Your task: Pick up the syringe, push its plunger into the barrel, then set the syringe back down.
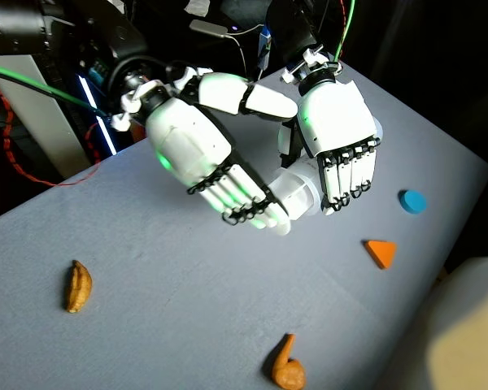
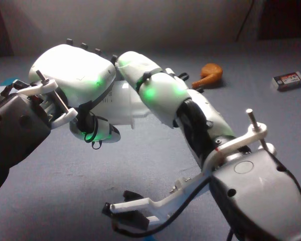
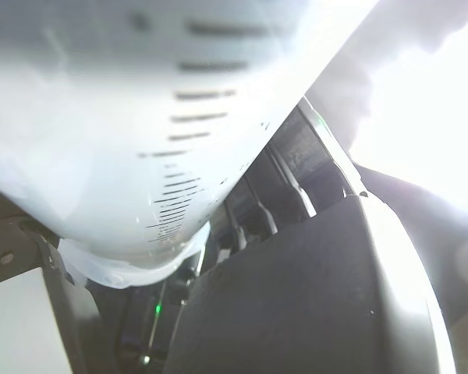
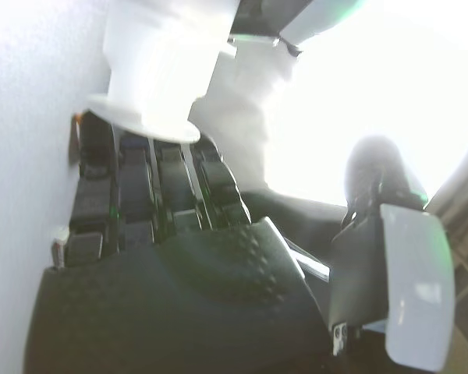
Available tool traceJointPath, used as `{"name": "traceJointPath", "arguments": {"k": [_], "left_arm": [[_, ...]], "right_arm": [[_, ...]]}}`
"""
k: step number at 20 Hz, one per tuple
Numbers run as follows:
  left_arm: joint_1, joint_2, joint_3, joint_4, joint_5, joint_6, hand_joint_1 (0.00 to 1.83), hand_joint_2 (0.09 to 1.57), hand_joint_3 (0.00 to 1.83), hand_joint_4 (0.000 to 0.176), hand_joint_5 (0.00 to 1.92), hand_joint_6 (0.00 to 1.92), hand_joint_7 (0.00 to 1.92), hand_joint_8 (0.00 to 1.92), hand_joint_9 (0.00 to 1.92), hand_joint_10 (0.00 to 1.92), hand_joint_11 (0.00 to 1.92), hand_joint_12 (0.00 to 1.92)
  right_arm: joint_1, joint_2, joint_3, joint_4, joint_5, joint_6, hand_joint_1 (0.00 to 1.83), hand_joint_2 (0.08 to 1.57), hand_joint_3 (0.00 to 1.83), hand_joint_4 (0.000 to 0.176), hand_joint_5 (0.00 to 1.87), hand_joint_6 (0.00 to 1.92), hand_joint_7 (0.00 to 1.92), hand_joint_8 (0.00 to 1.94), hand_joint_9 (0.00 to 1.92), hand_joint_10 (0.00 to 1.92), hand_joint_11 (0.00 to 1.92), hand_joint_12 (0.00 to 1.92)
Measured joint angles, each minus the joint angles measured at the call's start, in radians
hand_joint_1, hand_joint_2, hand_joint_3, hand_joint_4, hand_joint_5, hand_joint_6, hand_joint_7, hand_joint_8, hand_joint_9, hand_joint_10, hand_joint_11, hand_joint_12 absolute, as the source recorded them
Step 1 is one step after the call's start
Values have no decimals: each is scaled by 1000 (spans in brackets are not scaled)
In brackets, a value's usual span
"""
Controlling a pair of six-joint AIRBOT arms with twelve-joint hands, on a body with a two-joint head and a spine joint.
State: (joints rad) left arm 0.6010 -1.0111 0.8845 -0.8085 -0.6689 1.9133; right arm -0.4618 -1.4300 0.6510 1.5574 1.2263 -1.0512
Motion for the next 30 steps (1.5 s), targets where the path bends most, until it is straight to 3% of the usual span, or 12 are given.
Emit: {"name": "traceJointPath", "arguments": {"k": [9, 14, 16, 18, 19, 23, 26, 28, 30], "left_arm": [[-5, 0, -2, 5, 4, -3, 1387, 1084, 0, 0, 979, 785, 1067, 859, 987, 1169, 931, 1070], [-11, -3, -12, 13, 29, 4, 1378, 1106, 0, 0, 925, 924, 1018, 879, 940, 1242, 853, 1132], [-11, -19, -15, 9, 29, 12, 1378, 1106, 0, 0, 925, 925, 1018, 879, 940, 1243, 853, 1134], [-7, -22, -15, 7, 28, 13, 1380, 1103, 0, 0, 926, 901, 1019, 883, 964, 1221, 884, 1134], [-1, -32, -14, -11, 19, 19, 1384, 1085, 0, 0, 1002, 764, 1040, 888, 986, 1173, 948, 1062], [15, -64, -8, -39, 3, 18, 1385, 1084, 0, 0, 1009, 747, 1043, 889, 984, 1173, 949, 1052], [28, -87, 2, -37, -9, 18, 1384, 1087, 0, 0, 1005, 749, 1048, 897, 963, 1190, 922, 1080], [52, -97, 7, -44, -21, 19, 1385, 1081, 0, 0, 1019, 741, 1038, 880, 999, 1162, 952, 1077], [72, -113, 11, -47, -23, 19, 1386, 1081, 0, 0, 1009, 753, 1047, 869, 999, 1158, 958, 1076]], "right_arm": [[-4, -5, 5, -26, -40, -8, 0, 1016, 0, 36, 12, 0, 39, 1, 30, 2, 0, 560], [-70, 97, -64, -131, -69, -20, 0, 1016, 0, 44, 0, 0, 23, 0, 17, 1, 0, 553], [-92, 187, -104, -172, -113, -19, 0, 1015, 0, 45, 0, 0, 22, 0, 17, 1, 0, 552], [-104, 223, -111, -178, -122, -15, 0, 1014, 0, 44, 0, 0, 21, 0, 15, 0, 0, 484], [-129, 255, -112, -216, -118, -16, 0, 1014, 0, 44, 0, 0, 25, 1, 15, 0, 0, 549], [-213, 342, -114, -410, -115, -24, 0, 1014, 0, 43, 0, 0, 25, 0, 43, 6, 0, 611], [-244, 412, -118, -426, -155, -154, 0, 1014, 0, 43, 9, 1, 34, 2, 48, 3, 0, 649], [-248, 433, -118, -387, -163, -257, 0, 1015, 0, 44, 6, 0, 33, 1, 39, 2, 0, 616], [-232, 438, -118, -322, -158, -300, 0, 1015, 0, 44, 3, 0, 33, 1, 39, 3, 0, 608]]}}
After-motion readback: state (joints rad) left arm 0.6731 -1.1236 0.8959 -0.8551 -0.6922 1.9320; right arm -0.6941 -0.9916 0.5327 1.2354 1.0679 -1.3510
